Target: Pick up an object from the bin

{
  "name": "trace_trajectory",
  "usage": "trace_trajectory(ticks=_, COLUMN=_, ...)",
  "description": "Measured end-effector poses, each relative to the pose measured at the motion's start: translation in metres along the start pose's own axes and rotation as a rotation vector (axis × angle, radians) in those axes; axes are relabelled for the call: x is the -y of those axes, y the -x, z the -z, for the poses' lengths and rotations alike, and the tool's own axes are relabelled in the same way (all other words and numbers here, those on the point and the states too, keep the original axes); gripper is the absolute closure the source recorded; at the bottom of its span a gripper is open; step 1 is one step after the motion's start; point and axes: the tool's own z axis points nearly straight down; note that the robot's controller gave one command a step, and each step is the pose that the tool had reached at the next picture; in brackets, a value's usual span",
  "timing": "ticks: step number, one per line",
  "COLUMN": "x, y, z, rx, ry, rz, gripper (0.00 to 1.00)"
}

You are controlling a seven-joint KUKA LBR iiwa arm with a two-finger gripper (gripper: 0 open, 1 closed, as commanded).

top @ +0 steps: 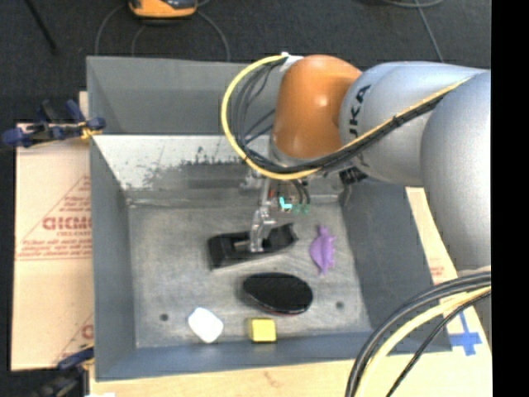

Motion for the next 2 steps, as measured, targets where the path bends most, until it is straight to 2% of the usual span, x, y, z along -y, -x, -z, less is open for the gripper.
trace_trajectory(ticks=1, x=0.000, y=0.002, z=0.005, rx=0.008, ry=0.000, rz=-0.001, gripper=0.00)
trace_trajectory(ticks=2, x=0.008, y=-0.014, z=-0.014, rx=0.017, ry=-0.001, rz=0.077, gripper=0.00)
